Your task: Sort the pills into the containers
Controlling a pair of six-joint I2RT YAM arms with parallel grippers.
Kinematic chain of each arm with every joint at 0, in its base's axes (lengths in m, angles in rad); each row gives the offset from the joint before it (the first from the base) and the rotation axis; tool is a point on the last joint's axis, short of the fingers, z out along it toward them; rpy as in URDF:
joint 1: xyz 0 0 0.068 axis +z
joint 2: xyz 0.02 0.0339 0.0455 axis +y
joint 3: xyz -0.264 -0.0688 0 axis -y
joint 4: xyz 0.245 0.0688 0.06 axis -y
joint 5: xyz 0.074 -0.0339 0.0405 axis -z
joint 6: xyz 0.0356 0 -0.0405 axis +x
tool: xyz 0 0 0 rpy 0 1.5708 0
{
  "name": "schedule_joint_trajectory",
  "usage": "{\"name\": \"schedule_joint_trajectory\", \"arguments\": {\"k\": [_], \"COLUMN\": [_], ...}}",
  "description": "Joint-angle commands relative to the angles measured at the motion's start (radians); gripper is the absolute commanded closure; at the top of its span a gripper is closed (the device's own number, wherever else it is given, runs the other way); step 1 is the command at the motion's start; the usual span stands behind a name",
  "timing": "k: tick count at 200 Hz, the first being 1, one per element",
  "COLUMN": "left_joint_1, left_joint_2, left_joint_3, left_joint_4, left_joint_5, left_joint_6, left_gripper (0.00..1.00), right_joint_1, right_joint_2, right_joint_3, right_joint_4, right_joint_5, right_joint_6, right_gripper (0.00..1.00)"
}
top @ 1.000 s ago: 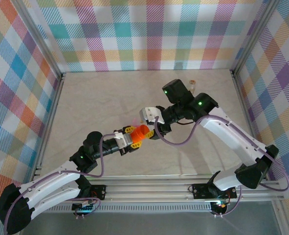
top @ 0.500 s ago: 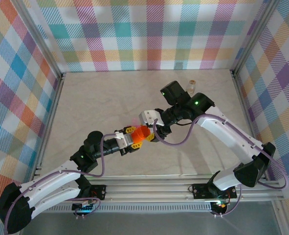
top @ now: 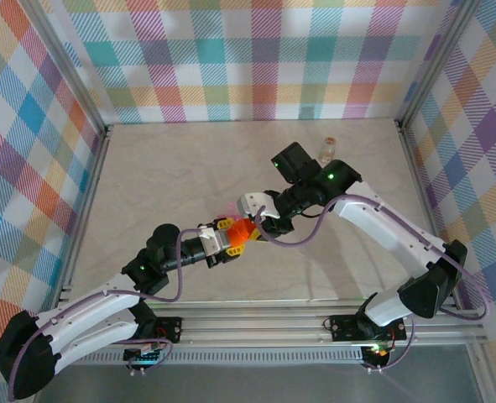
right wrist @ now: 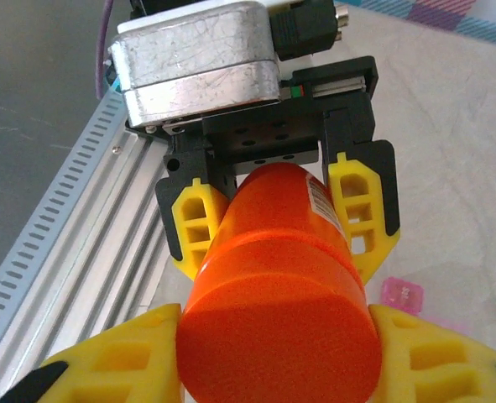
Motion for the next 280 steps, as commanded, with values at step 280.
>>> {"name": "schedule_joint_trajectory", "arguments": {"k": [280], "left_joint_1": [0.008], "left_joint_2": [-0.019], "left_joint_3": [0.013], "left_joint_4": [0.080], "left_joint_5": [-0.038], "left_joint_6": [0.026], "left_gripper": [1.00], "right_joint_1": [0.036], "right_joint_2": [-0.120], "right_joint_3": [-0.344], "right_joint_4": [0.666], "right_joint_5": [0.639], "right_joint_6": [1.549], "right_gripper": [0.49]}}
